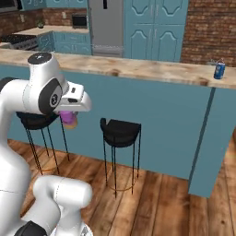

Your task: Four empty soda cans are scattered around the kitchen. Gather all the cans and cluster them next to the stove for recycling.

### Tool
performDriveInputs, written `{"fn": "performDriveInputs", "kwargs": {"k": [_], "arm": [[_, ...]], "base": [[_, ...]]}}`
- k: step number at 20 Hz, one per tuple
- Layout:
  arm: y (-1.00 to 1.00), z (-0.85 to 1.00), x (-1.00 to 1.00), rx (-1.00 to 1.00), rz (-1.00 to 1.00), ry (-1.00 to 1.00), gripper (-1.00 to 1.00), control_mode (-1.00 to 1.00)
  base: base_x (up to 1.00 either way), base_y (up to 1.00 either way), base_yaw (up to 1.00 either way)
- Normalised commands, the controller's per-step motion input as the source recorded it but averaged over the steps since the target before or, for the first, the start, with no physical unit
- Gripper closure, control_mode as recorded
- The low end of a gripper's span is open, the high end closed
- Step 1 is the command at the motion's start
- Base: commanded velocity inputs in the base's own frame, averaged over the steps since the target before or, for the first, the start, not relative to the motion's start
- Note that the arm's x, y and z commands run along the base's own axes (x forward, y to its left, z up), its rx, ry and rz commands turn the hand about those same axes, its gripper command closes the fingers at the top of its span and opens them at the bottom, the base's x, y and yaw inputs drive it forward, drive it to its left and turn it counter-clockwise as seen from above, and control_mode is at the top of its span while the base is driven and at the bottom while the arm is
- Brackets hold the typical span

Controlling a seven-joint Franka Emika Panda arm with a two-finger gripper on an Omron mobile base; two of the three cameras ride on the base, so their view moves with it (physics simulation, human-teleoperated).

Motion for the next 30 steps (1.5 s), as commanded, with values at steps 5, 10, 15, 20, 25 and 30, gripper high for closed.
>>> {"fn": "performDriveInputs", "kwargs": {"k": [5,10,15,20,25,30], "arm": [[0.00,0.00,0.00,0.00,0.00,0.00,1.00,1.00],[0.00,0.00,0.00,0.00,0.00,0.00,1.00,1.00],[0.00,0.00,0.00,0.00,0.00,0.00,1.00,1.00],[0.00,0.00,0.00,0.00,0.00,0.00,1.00,1.00],[0.00,0.00,0.00,0.00,0.00,0.00,1.00,1.00],[0.00,0.00,0.00,0.00,0.00,0.00,1.00,1.00]], "base": [[0.00,-0.92,0.00],[0.00,-0.90,0.00],[0.00,-0.89,0.00],[0.10,-0.86,0.00],[0.15,-0.84,0.00],[0.24,-0.84,0.00]]}}
